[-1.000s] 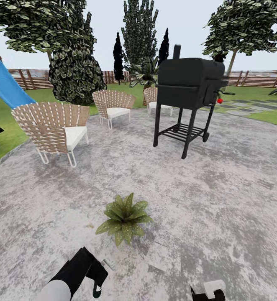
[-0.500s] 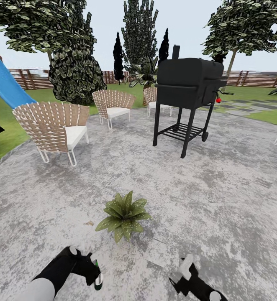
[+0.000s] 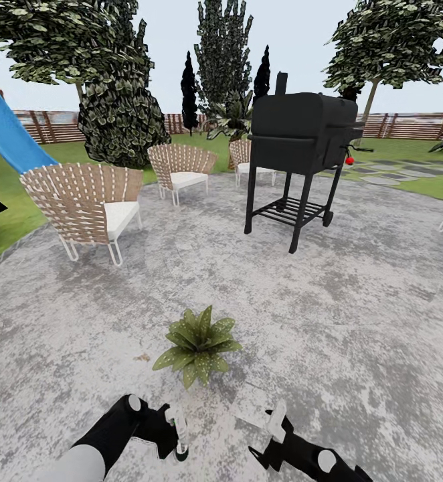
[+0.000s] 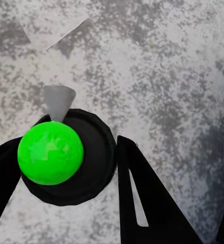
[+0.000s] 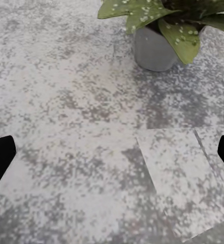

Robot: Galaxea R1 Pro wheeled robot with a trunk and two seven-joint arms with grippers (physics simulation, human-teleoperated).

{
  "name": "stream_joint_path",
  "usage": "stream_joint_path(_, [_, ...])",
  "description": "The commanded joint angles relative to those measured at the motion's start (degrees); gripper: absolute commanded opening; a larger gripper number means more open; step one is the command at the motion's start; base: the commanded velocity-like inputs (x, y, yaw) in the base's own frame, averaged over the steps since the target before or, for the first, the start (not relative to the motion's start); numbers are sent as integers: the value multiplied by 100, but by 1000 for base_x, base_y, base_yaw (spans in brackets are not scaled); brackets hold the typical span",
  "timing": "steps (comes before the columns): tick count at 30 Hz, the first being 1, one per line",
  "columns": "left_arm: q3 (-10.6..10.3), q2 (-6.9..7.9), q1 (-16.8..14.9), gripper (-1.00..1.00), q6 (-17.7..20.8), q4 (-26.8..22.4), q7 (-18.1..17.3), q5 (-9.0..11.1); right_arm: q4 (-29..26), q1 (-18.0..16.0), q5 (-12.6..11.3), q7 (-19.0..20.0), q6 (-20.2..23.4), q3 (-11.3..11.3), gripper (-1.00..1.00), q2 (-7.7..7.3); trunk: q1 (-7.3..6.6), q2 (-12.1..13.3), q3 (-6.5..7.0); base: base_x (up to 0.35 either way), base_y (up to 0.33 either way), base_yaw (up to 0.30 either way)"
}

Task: Pick up the pesticide atomizer in the garden and spray insectifuge to fully cover both potted plants in the garden.

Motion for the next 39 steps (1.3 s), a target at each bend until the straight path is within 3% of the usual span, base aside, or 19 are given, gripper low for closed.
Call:
stream_joint_path(1, [42,-42,-19,-100,-27,-4,-46,-73,-15,-6,63,5,-25,-8,100,32,-1,-2,-5,0,0,0])
stream_joint_path(6, [44,-205,-144,-100,-178,-9,-139,-206,-172,-62,79,146,-25,-2,100,54,-1,-2,-5,0,0,0])
stream_joint_path(7, [44,-286,-188,-100,-846,-28,-520,-816,-889,-63,76,1795,-25,1,100,54,-1,-2,-5,0,0,0])
stream_joint_path(12, [42,-354,-218,-100,-825,-69,-668,-971,-1183,-63,68,2495,-23,-4,100,53,-1,-2,-5,0,0,0])
stream_joint_path(15, [50,-482,-213,-100,-789,-21,-666,-1359,-1247,-64,53,2590,-16,-3,100,61,-1,-2,-5,0,0,0])
stream_joint_path(16, [52,-498,-212,-100,-788,-15,-666,-1419,-1249,-64,48,2652,-16,-4,-100,61,-1,-2,-5,0,0,0])
stream_joint_path(23, [14,-552,-211,-100,-835,-15,-664,-1487,-1265,-64,30,2907,-16,-12,-100,54,-1,-2,-5,0,0,0])
stream_joint_path(26, [-406,-576,-199,-100,-821,-18,-617,-1474,-1264,-64,-31,2914,-16,-13,-100,58,-1,-2,-5,0,0,0])
stream_joint_path(28, [-527,-599,-195,-100,-831,-29,-601,-1459,-1265,-64,-46,2915,-16,-13,-100,60,-1,-2,-5,0,0,0])
stream_joint_path(37, [-561,-642,-193,-100,-868,-62,-578,-1405,-1578,-64,-55,2915,-16,-13,-100,62,-1,-2,-5,0,0,0])
stream_joint_path(39, [-561,-662,-193,-100,-878,-62,-581,-1264,-1581,-64,-52,2915,-16,-13,-100,62,-1,-2,-5,0,0,0])
